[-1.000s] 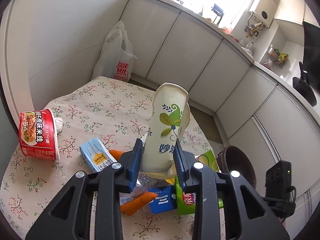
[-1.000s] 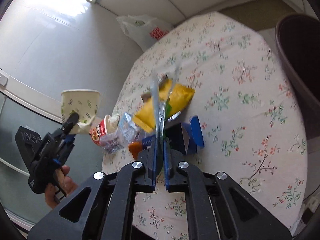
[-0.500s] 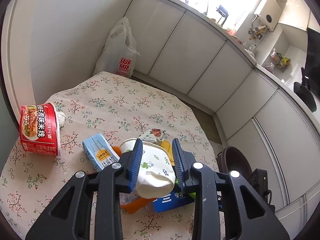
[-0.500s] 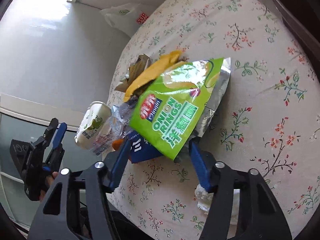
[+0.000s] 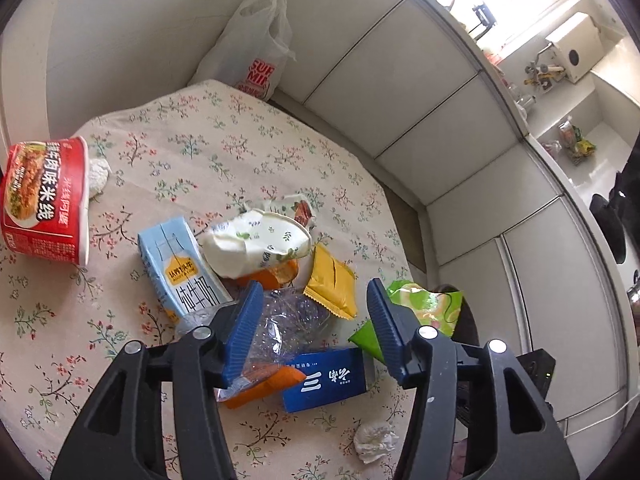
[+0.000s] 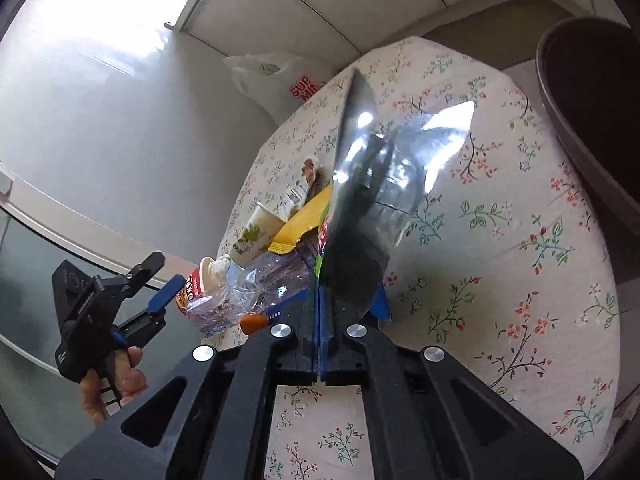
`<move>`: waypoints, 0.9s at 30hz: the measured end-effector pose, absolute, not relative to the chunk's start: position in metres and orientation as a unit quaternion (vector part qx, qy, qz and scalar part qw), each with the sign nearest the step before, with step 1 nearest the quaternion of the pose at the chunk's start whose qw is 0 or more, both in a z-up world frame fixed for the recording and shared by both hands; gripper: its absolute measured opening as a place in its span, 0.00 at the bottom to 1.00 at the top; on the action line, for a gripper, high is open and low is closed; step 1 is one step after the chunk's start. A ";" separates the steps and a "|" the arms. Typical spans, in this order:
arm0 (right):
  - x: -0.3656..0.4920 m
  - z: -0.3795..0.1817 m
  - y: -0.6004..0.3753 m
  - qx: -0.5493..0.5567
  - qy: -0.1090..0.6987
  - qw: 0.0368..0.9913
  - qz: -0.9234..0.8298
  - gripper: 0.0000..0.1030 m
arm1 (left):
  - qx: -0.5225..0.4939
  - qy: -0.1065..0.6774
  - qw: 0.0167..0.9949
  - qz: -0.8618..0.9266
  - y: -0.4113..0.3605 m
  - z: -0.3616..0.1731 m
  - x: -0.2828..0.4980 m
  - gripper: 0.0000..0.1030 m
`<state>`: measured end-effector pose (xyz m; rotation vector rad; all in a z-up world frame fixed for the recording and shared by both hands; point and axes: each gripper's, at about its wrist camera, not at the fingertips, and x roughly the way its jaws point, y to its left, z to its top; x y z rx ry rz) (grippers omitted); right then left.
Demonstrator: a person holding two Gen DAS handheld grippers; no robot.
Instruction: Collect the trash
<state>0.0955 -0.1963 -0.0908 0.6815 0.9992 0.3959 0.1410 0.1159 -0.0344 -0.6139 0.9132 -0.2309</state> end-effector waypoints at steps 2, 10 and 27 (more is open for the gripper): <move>0.095 -0.083 -0.200 0.306 0.457 0.814 0.187 0.00 | -0.281 0.453 0.842 -0.089 0.111 -0.038 0.155 0.60; 0.100 -0.065 -0.201 0.272 0.442 0.831 0.203 0.00 | 0.013 0.546 0.835 -0.062 0.066 -0.043 0.212 0.69; 0.120 -0.059 -0.196 0.244 0.432 0.843 0.208 0.00 | 0.182 0.580 0.791 -0.062 0.049 -0.116 0.267 0.19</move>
